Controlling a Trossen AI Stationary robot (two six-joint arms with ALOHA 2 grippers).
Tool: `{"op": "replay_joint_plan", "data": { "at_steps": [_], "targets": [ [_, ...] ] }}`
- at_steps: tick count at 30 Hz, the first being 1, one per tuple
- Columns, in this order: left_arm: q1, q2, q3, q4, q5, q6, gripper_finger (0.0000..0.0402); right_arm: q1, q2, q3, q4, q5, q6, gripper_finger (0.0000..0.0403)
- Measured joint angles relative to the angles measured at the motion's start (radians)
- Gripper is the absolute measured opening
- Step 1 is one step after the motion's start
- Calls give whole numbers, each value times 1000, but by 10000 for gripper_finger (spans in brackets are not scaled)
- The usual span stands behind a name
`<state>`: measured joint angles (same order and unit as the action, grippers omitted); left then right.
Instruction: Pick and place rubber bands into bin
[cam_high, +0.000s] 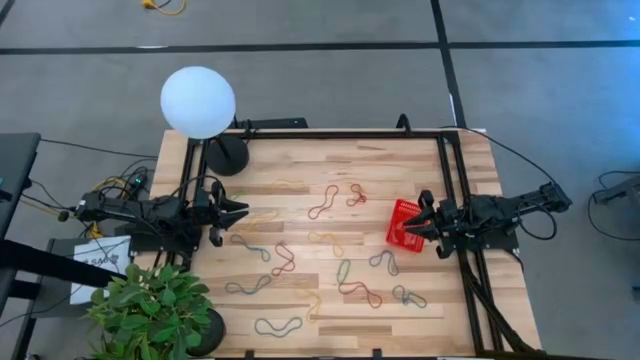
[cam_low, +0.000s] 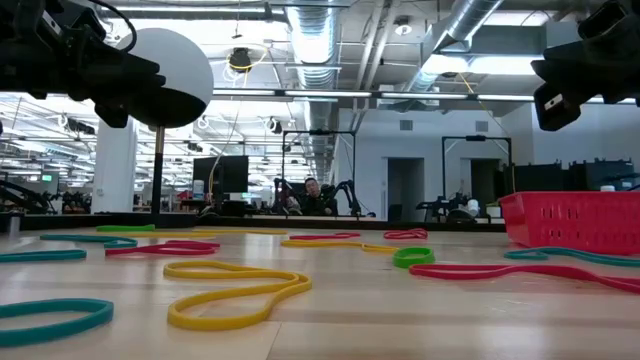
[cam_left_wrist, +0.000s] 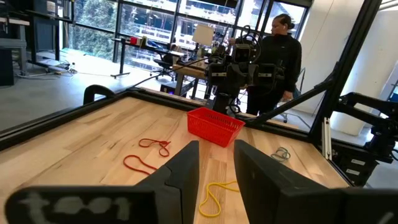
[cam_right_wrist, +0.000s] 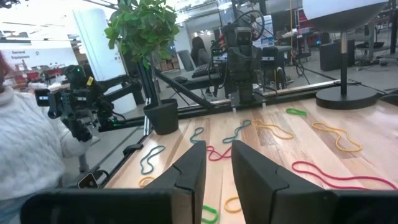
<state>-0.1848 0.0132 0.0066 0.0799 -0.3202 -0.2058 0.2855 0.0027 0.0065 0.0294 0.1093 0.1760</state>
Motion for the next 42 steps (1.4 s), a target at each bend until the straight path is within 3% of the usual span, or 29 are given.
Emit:
{"op": "replay_joint_plan", "data": {
  "at_steps": [8,16,28,32,42],
  "targets": [
    [0,0,0,2,-4,3,90,0,0,0,0,0,0,71],
    [0,0,0,74,-140,36,90,0,0,0,0,0,-26,71],
    [0,0,38,-87,-381,193,90,-3,0,0,97,24,54,71],
    [0,0,61,-112,-440,163,90,-3,0,0,100,27,28,71],
    [0,0,75,-218,-450,67,90,-49,0,0,142,386,-265,71]
  ]
}}
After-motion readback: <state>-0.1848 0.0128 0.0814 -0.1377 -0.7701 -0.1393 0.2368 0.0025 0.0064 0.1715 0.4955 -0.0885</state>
